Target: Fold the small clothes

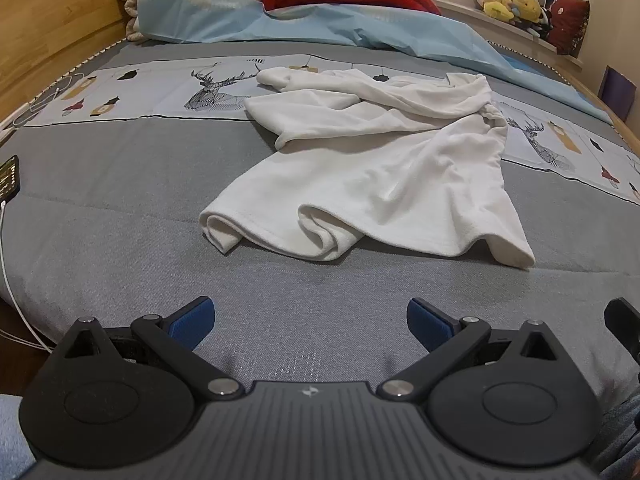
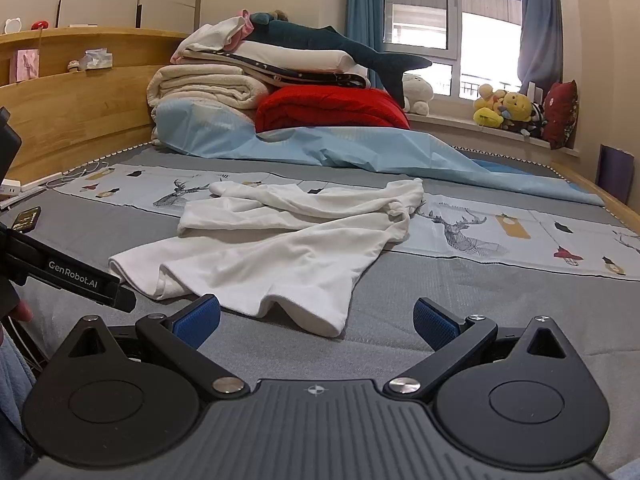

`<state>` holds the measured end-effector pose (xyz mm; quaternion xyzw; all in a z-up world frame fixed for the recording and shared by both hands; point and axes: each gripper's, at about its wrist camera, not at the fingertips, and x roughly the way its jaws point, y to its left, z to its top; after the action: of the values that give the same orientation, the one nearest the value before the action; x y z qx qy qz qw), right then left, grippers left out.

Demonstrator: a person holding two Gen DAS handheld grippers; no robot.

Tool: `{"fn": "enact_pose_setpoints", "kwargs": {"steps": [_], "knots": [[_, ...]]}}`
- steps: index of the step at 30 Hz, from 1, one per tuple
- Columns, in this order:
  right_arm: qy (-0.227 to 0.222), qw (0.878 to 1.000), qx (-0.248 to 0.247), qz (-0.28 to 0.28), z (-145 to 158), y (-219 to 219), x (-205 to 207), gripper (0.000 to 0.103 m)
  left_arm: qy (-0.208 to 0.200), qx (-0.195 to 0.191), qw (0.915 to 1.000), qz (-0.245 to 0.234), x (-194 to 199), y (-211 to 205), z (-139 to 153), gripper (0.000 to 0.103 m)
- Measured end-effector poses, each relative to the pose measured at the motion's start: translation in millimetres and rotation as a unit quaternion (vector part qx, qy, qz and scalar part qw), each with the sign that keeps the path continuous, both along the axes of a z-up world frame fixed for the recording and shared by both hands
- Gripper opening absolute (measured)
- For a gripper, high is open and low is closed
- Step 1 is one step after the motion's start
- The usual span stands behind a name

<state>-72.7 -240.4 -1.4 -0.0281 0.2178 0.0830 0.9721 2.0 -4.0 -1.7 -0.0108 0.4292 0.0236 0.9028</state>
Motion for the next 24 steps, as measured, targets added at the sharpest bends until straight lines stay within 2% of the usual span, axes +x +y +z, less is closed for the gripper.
{"fn": "enact_pose_setpoints", "kwargs": {"steps": [24], "knots": [[0.001,1.000,-0.005,-0.001,-1.3,0.5,1.9,0.102,-0.004,0.008,1.0000,-0.003,-0.5,-2.2,-0.2,0.102]]}}
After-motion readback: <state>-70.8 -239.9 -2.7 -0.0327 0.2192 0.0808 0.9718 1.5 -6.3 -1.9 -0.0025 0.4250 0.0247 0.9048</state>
